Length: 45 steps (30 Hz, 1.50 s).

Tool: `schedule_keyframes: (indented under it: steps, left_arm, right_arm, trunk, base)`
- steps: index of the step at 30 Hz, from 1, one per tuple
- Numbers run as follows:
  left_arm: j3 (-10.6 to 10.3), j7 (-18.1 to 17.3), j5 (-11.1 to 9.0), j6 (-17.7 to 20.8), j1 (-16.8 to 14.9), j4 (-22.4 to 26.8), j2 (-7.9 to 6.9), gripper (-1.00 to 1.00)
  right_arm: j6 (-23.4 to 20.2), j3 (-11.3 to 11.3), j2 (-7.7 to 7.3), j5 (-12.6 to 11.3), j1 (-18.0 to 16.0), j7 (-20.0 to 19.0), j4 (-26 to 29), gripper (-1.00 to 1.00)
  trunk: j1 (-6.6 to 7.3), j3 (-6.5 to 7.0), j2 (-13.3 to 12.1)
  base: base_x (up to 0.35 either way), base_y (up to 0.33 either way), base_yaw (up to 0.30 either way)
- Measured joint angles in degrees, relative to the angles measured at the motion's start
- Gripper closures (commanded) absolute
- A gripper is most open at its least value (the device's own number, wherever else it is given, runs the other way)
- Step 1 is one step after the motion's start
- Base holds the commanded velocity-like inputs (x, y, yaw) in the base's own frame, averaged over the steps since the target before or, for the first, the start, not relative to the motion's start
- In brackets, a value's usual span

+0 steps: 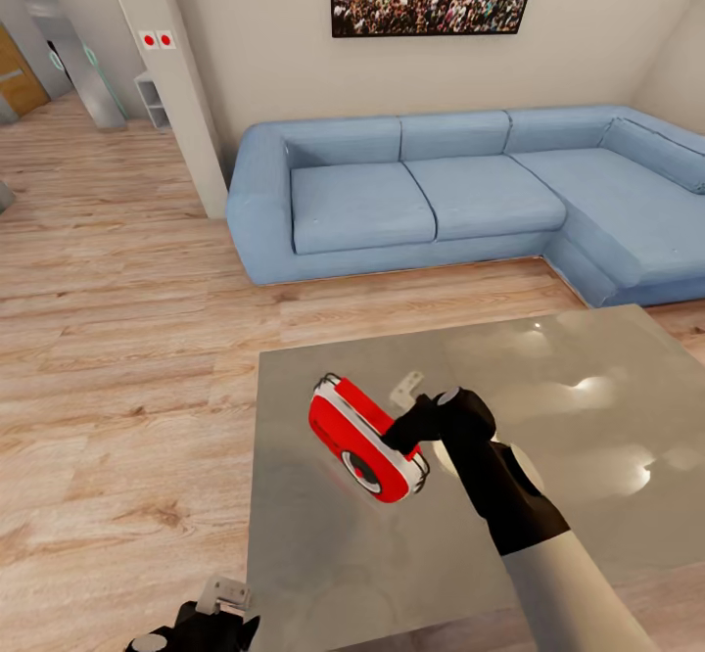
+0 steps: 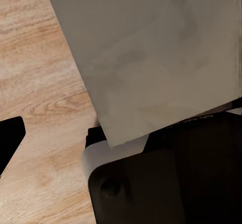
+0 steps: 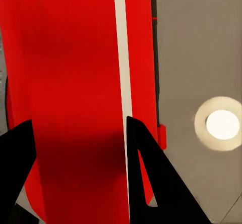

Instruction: Turn on the radio receiver that's on the table in the living room.

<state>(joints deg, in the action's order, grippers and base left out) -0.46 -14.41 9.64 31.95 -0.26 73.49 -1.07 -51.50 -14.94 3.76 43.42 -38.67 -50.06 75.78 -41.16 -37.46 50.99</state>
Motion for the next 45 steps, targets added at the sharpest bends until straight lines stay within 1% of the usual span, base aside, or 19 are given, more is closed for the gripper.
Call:
schedule_keyframes:
  steps: [4, 5, 6, 7, 8, 9, 11, 15, 18, 21, 22, 25, 30, 31, 34, 37, 38, 40, 45]
  left_arm:
    - [0.01, -1.13, -1.31, 0.11, 0.00, 2.87, 0.21, -1.00]
    - [0.01, -2.03, -2.15, 0.18, 0.00, 4.37, 0.26, -1.00]
    - [0.01, -3.20, -3.17, 0.24, 0.00, 5.96, 0.30, -1.00]
    - [0.01, -6.58, -6.20, 0.67, -0.36, 9.41, 0.38, -1.00]
    - [0.02, -7.33, -6.85, 0.82, -0.88, 10.22, 0.41, -1.00]
    - [0.02, -7.58, -7.15, 0.94, -1.30, 10.44, 0.43, -1.00]
    - [0.04, -7.93, -7.70, 1.23, -2.05, 10.73, 0.47, -1.00]
    - [0.03, -8.45, -10.82, 3.39, -4.60, 11.20, 1.12, -1.00]
    - [0.02, -8.63, -12.53, 5.09, -6.17, 11.33, 1.61, -1.00]
    - [0.02, -8.74, -12.98, 5.60, -6.64, 11.39, 1.72, -1.00]
    - [0.02, -8.93, -13.11, 5.71, -6.74, 11.44, 1.75, -1.00]
    - [0.02, -11.25, -13.22, 5.81, -6.92, 11.72, 1.76, -1.00]
    - [0.02, -15.13, -13.24, 5.96, -7.35, 12.11, 1.77, -1.00]
    - [0.02, -15.93, -13.24, 6.66, -7.49, 12.22, 1.71, -1.00]
    - [0.02, -16.22, -13.24, 7.66, -7.75, 12.33, 1.74, -1.00]
    - [0.02, -16.34, -13.31, 8.66, -8.71, 12.37, 1.82, -1.00]
    - [0.02, -16.38, -13.34, 9.15, -9.04, 12.38, 1.88, 1.00]
    - [0.02, -16.55, -13.66, 9.48, -9.26, 12.38, 1.90, 1.00]
    - [0.02, -18.45, -15.99, 9.69, -9.39, 12.31, 1.83, 1.00]
  right_arm:
    - [-0.43, 0.02, -0.41, -0.25, -0.02, -1.29, 0.56, 1.00]
    - [-0.45, 0.06, -0.53, -0.18, -0.03, -1.93, 0.74, 1.00]
    - [-0.54, 0.17, -0.62, -0.30, -0.02, -2.47, 0.88, 1.00]
    - [-0.63, 1.71, -0.79, -0.81, -0.01, -3.31, 1.16, 1.00]
    - [-0.11, 2.50, -0.83, -0.16, -0.03, -3.46, 1.21, 1.00]
    - [0.13, 2.85, -0.84, 0.29, -0.02, -3.51, 1.22, 1.00]
    - [-0.17, 3.30, -0.85, -0.38, -0.01, -3.61, 1.25, 1.00]
    - [0.02, 3.96, -0.86, -0.21, 0.00, -3.71, 1.48, 1.00]
    - [0.02, 4.09, -0.87, -0.28, 0.00, -3.97, 1.50, 1.00]
    - [-0.16, 4.11, -0.93, -0.58, 0.01, -5.20, 1.48, 1.00]
    - [-0.06, 4.17, -0.99, -0.32, 0.01, -6.36, 1.49, 1.00]
    - [-0.10, 4.17, -1.03, -0.43, 0.01, -8.38, 1.49, 1.00]
    - [0.05, 4.14, -1.04, -0.26, 0.00, -9.13, 1.51, 1.00]
    - [0.05, 4.14, -1.04, -0.22, 0.00, -9.23, 1.48, 1.00]
    - [0.09, 4.18, -1.09, -0.16, 0.00, -9.26, 1.47, 1.00]
    - [0.09, 4.19, -1.69, -0.16, 0.00, -9.28, 1.41, 1.00]
    - [0.12, 4.21, -1.97, -0.12, 0.00, -9.28, 1.40, 1.00]
    - [0.17, 4.19, -2.15, -0.12, 0.00, -9.28, 1.39, 1.00]
    - [0.12, 4.14, -2.26, -0.23, 0.00, -9.28, 1.38, 1.00]
  trunk:
    - [0.00, 0.00, 0.00]
    - [0.00, 0.00, 0.00]
    - [0.00, 0.00, 0.00]
    - [0.00, 0.01, 0.00]
    - [0.00, 0.00, 0.00]
    - [0.00, 0.00, 0.00]
    - [0.00, 0.00, 0.00]
    - [0.00, 0.00, 0.00]
    - [0.00, 0.00, 0.00]
    - [0.00, 0.00, 0.00]
    - [0.00, 0.00, 0.00]
    - [0.00, 0.00, 0.00]
    - [0.00, 0.00, 0.00]
    - [0.00, 0.00, 0.00]
    - [0.00, 0.00, 0.00]
    - [0.00, 0.00, 0.00]
    - [0.00, 0.00, 0.00]
    - [0.00, 0.00, 0.00]
    - [0.00, 0.00, 0.00]
  base:
    - [0.000, 0.000, 0.000]
    - [0.000, 0.000, 0.000]
    - [0.000, 0.000, 0.000]
    - [0.000, 0.000, 0.000]
    - [0.000, 0.000, 0.000]
    - [0.000, 0.000, 0.000]
    - [0.000, 0.000, 0.000]
    - [0.000, 0.000, 0.000]
    - [0.000, 0.000, 0.000]
    - [0.000, 0.000, 0.000]
    - [0.000, 0.000, 0.000]
    - [0.000, 0.000, 0.000]
    - [0.000, 0.000, 0.000]
    - [0.000, 0.000, 0.000]
    - [0.000, 0.000, 0.000]
    - [0.000, 0.000, 0.000]
    - [0.000, 0.000, 0.000]
    - [0.000, 0.000, 0.000]
    - [0.000, 0.000, 0.000]
